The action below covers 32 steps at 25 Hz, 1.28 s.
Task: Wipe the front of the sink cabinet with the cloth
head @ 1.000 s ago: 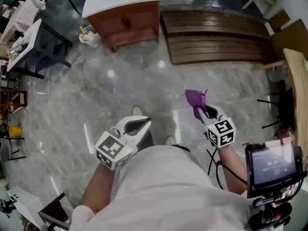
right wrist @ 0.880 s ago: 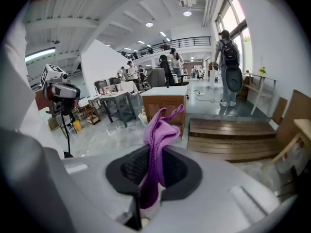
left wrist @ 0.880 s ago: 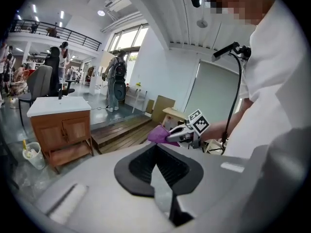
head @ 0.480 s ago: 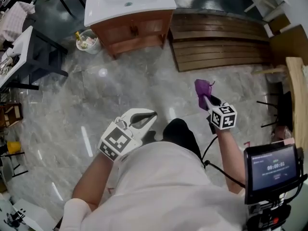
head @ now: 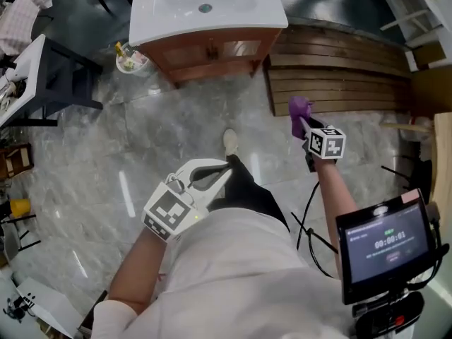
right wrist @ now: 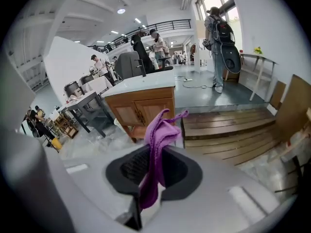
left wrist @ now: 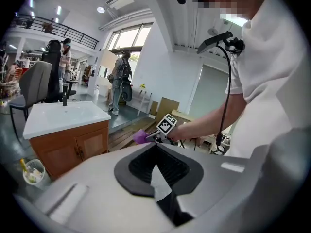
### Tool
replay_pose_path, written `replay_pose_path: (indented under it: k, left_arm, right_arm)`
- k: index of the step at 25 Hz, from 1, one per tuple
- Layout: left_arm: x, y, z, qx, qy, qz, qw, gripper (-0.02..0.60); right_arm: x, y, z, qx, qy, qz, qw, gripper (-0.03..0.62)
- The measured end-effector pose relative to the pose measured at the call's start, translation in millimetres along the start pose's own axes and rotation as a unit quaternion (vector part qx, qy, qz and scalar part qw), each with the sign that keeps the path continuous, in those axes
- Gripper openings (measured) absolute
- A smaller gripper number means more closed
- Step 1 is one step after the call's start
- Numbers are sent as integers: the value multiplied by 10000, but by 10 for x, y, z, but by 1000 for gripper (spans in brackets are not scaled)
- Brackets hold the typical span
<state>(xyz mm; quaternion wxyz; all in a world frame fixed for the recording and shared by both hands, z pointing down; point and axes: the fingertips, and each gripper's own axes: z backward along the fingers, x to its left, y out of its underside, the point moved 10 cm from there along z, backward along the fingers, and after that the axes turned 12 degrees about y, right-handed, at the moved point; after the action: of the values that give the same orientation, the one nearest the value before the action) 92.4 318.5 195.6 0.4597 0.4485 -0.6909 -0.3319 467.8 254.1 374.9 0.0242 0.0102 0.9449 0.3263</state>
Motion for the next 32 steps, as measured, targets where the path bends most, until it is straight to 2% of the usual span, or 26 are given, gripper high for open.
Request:
replay_pose_path:
  k: [5,9,14,18,22,32]
  left_arm:
    - [780,-263,-202,85,-105,114,9998,5]
    - [1360,-331,-458,3,-149,160,9998,5]
    - [1731,-417,-560,-138,-138,234,9995,5]
    - [2079,-338,-608,-221,-79,341,9991,5]
    - [2250,-239,-518,-307,-20,404,9987,5]
    - [2440,39,-87,-278,66,555,9981,5]
  right_arm:
    - [-216,-716,-1031,213,68,-76,9997,55]
    - [-389,-1100,-1860,423,159,49,9990,55]
    - [-461,-1453,-2463,576,318,-138,9977,55]
    - [-404,-1659,-2948,648,360,-250,9969,55]
    - [-192,-1848,-3161,563,363,-93,9977,55]
    - [503,-2084,-3265,357,281,581,9973,55]
